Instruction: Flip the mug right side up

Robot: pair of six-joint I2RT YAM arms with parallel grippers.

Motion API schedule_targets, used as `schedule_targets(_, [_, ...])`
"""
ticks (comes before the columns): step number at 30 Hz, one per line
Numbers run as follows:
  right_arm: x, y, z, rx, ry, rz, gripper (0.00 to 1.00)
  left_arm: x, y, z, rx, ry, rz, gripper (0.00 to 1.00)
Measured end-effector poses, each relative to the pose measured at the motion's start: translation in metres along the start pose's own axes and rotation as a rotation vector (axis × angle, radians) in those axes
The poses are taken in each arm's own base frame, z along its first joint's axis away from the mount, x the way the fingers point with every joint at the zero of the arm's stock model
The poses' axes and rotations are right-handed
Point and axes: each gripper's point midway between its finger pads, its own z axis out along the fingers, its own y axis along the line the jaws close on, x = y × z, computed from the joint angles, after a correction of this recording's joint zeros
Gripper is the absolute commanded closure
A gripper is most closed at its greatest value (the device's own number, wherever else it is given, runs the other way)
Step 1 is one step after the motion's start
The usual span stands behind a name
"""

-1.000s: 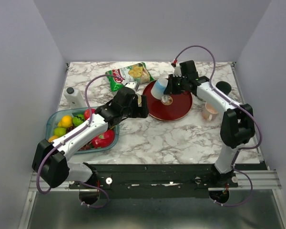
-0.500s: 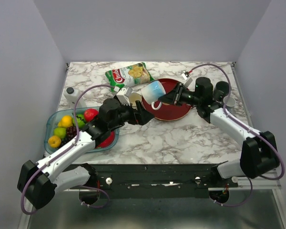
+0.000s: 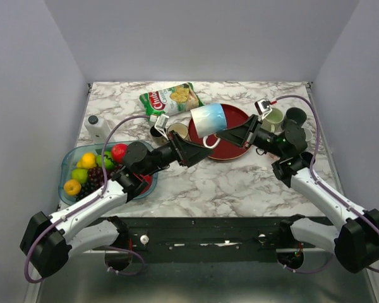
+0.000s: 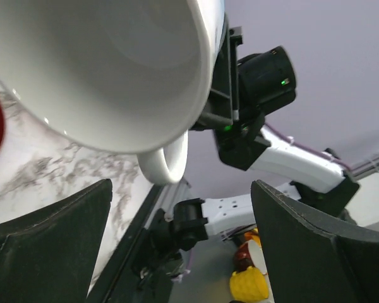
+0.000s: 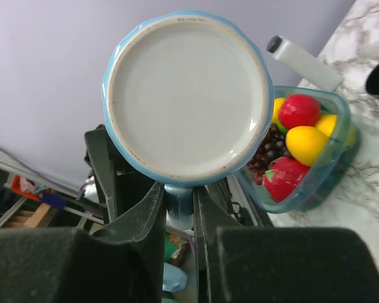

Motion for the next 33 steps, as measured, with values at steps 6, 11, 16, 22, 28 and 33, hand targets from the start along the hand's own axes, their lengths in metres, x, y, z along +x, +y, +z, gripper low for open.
schedule_targets(6, [0.007, 0.021, -0.009, -0.063, -0.011, 0.013, 0.99, -0.001, -0.021, 0.014, 0.092, -0.012, -0.049, 0.17])
schedule_targets(11, [0.01, 0.029, -0.016, -0.085, -0.022, 0.013, 0.99, 0.003, -0.033, 0.022, 0.14, -0.006, -0.087, 0.39])
schedule_targets(16, [0.01, 0.034, -0.021, -0.098, -0.042, 0.004, 0.99, 0.007, -0.044, 0.029, 0.176, 0.007, -0.119, 0.5])
schedule_targets(22, [0.009, 0.04, -0.024, -0.11, -0.057, -0.004, 0.99, 0.016, -0.05, 0.041, 0.188, 0.036, -0.145, 0.63])
schedule_targets(28, [0.009, 0.045, -0.027, -0.121, -0.065, -0.02, 0.99, 0.017, -0.047, 0.046, 0.168, 0.028, -0.158, 0.97])
schedule_targets(33, [0.01, 0.044, -0.029, -0.11, -0.07, -0.026, 0.99, 0.018, -0.046, 0.047, 0.157, 0.02, -0.151, 1.0])
